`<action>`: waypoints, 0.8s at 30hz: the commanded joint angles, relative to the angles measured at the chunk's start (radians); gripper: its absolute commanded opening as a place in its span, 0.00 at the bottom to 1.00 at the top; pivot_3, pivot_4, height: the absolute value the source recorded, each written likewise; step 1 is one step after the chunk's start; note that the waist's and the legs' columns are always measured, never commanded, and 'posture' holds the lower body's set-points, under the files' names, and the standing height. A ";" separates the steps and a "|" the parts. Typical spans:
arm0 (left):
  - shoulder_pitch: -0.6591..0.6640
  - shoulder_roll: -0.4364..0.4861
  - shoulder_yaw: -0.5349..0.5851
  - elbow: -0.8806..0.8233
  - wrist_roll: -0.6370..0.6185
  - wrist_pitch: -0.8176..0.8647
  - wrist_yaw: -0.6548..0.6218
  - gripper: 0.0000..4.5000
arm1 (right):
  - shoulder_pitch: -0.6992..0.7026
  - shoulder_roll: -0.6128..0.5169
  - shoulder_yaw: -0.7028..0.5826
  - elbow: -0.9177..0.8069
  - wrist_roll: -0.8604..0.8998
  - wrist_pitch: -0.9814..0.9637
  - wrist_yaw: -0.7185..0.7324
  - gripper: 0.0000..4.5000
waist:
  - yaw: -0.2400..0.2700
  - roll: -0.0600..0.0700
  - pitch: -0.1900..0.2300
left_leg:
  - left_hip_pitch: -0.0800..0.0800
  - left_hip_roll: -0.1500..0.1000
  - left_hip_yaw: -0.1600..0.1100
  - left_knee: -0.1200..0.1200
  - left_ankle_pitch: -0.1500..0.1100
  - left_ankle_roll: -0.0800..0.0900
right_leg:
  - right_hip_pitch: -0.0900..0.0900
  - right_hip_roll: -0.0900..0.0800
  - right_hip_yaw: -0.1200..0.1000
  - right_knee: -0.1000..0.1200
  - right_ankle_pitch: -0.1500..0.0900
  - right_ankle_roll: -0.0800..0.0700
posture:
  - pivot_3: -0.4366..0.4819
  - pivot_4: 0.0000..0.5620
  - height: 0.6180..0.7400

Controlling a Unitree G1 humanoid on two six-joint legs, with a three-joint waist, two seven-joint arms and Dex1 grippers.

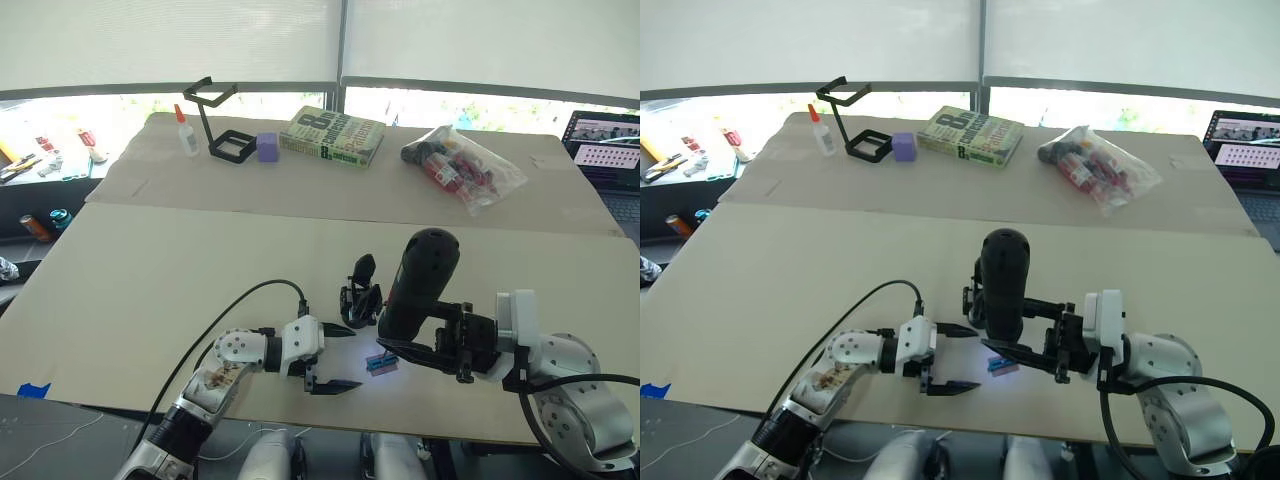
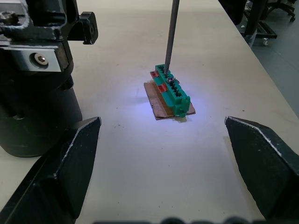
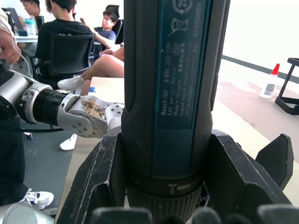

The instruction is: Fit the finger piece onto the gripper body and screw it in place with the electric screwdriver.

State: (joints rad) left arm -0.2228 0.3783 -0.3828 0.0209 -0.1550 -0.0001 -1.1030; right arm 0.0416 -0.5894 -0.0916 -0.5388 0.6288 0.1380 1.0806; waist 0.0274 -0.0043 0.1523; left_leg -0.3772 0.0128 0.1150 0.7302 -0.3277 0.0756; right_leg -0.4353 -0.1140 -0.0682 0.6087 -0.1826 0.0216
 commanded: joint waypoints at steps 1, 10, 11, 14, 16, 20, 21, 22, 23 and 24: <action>0.015 -0.006 -0.030 0.039 0.019 0.021 0.007 1.00 | -0.014 -0.007 -0.012 -0.024 0.019 -0.015 -0.003 0.43 | 0.000 0.000 0.000 | 0.000 0.000 0.000 0.000 0.000 0.000 | 0.000 0.000 0.000 0.000 0.000 0.000 | 0.48 0.27 1.00; 0.017 -0.005 -0.032 0.038 0.018 0.022 0.003 1.00 | -0.002 -0.013 -0.004 -0.029 0.011 -0.012 -0.008 0.43 | 0.001 0.000 0.000 | 0.000 0.000 0.000 0.000 0.000 0.000 | 0.000 0.000 0.000 0.000 0.000 0.000 | 0.48 0.27 1.00; 0.017 -0.005 -0.033 0.038 0.018 0.022 0.003 1.00 | -0.001 -0.015 -0.004 -0.029 0.009 -0.012 -0.009 0.43 | 0.001 0.000 0.000 | 0.000 0.000 0.000 0.000 0.000 0.000 | 0.000 0.000 0.000 0.000 0.000 0.000 | 0.48 0.27 1.00; 0.017 -0.006 -0.034 0.039 0.018 0.021 0.002 1.00 | 0.000 -0.016 -0.002 -0.028 0.006 -0.011 -0.011 0.43 | 0.001 0.000 0.000 | 0.000 0.000 0.000 0.000 0.000 0.000 | 0.000 0.000 0.000 0.000 0.000 0.000 | 0.48 0.27 1.00; 0.016 -0.007 -0.034 0.040 0.018 0.021 0.002 1.00 | -0.001 -0.016 -0.001 -0.028 0.006 -0.011 -0.012 0.43 | 0.001 0.000 0.000 | 0.000 0.000 0.000 0.000 0.000 0.000 | 0.000 0.000 0.000 0.000 0.000 0.000 | 0.48 0.27 1.00; 0.017 -0.007 -0.034 0.040 0.018 0.022 0.003 1.00 | -0.005 -0.015 0.001 -0.031 0.009 -0.007 -0.017 0.43 | 0.001 0.000 0.000 | 0.000 0.000 0.000 0.000 0.000 0.000 | 0.000 0.000 0.000 0.000 0.000 0.000 | 0.48 0.27 1.00; 0.017 -0.008 -0.033 0.040 0.018 0.023 0.003 1.00 | -0.006 -0.015 0.002 -0.033 0.011 -0.006 -0.018 0.43 | 0.001 0.000 0.000 | 0.000 0.000 0.000 0.000 0.000 0.000 | 0.000 0.000 0.000 0.000 0.000 0.000 | 0.48 0.27 1.00; 0.018 -0.008 -0.033 0.039 0.018 0.023 0.004 1.00 | -0.007 -0.015 0.002 -0.034 0.012 -0.005 -0.019 0.43 | 0.001 0.000 0.000 | 0.000 0.000 0.000 0.000 0.000 0.000 | 0.000 0.000 0.000 0.000 0.000 0.000 | 0.48 0.27 1.00; 0.018 -0.008 -0.033 0.040 0.018 0.023 0.004 1.00 | -0.008 -0.015 0.003 -0.034 0.012 -0.004 -0.020 0.43 | 0.002 0.000 0.000 | 0.000 0.000 0.000 0.000 0.000 0.000 | 0.000 0.000 0.000 0.000 0.000 0.000 | 0.48 0.27 1.00; 0.018 -0.009 -0.033 0.040 0.018 0.023 0.004 1.00 | -0.009 -0.015 0.003 -0.035 0.013 -0.004 -0.020 0.43 | 0.002 0.000 0.000 | 0.000 0.000 0.000 0.000 0.000 0.000 | 0.000 0.000 0.000 0.000 0.000 0.000 | 0.48 0.27 1.00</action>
State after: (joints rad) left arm -0.2232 0.3758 -0.3831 0.0226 -0.1550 0.0007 -1.1030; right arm 0.0498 -0.6012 -0.0791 -0.5389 0.6123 0.1403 1.0653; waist 0.0291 -0.0043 0.1522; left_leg -0.3770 0.0128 0.1149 0.7302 -0.3278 0.0759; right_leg -0.4350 -0.1140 -0.0682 0.6086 -0.1827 0.0216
